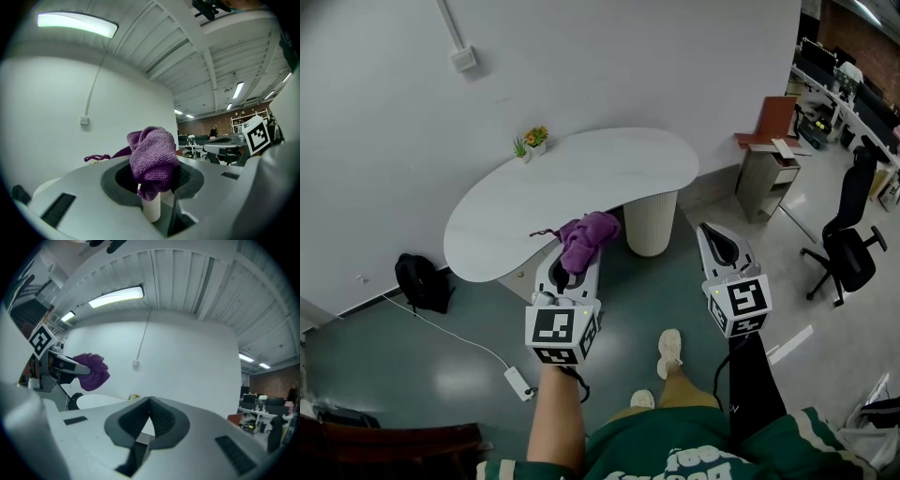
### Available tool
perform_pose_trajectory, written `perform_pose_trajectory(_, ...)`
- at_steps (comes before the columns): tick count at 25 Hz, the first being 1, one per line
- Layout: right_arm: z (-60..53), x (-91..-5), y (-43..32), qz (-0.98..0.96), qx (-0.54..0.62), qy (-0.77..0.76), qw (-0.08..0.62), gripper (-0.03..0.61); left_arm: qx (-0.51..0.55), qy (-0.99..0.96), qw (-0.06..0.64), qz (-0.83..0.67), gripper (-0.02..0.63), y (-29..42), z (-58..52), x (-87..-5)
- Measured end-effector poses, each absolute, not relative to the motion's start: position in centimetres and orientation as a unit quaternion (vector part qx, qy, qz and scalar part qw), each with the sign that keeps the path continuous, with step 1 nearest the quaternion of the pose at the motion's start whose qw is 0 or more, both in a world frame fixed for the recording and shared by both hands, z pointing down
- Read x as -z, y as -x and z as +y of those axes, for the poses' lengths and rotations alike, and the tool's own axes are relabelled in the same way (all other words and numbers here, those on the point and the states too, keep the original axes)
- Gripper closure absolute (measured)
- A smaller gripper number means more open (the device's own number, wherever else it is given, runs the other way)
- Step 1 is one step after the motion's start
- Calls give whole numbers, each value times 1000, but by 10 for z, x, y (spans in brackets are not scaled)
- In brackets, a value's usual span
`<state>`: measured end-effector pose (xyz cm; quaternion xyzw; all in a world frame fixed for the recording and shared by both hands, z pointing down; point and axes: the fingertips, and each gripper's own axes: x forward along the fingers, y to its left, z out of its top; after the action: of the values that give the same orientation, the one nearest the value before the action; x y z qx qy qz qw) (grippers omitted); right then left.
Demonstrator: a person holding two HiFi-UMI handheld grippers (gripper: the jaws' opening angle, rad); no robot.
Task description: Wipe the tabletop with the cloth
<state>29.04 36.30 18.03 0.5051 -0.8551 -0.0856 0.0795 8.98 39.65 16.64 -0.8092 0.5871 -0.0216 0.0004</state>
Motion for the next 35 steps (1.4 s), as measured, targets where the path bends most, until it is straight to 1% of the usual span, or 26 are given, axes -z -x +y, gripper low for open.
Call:
perform_pose_trajectory(5,320,-184,-299,-859,84,-500,74,575,23,809,-7,587,483,-102,356,-173)
perform_pose_trajectory(9,260,-187,-304,-865,79,-491,71,575,16,806,-22,591,483,-108,302,-175)
perform_pose_trajectory(16,151,-183,-307,-879,78,-466,68,574,16,803,-27,595,482,-120,202,-169)
perform_pose_trajectory(21,92,-186,-313,-886,75,-454,64,574,11,802,-5,597,482,-133,153,-161)
perform_pose_trajectory(26,28,-188,-308,-889,65,-448,69,574,-5,789,3,615,495,-124,98,-153)
perform_pose_trajectory(31,1,-195,-307,-890,61,-445,73,575,-46,791,-5,610,499,-120,73,-147)
perform_pose_trajectory(35,-1,-205,-308,-889,64,-447,73,574,-39,786,11,617,499,-119,70,-155)
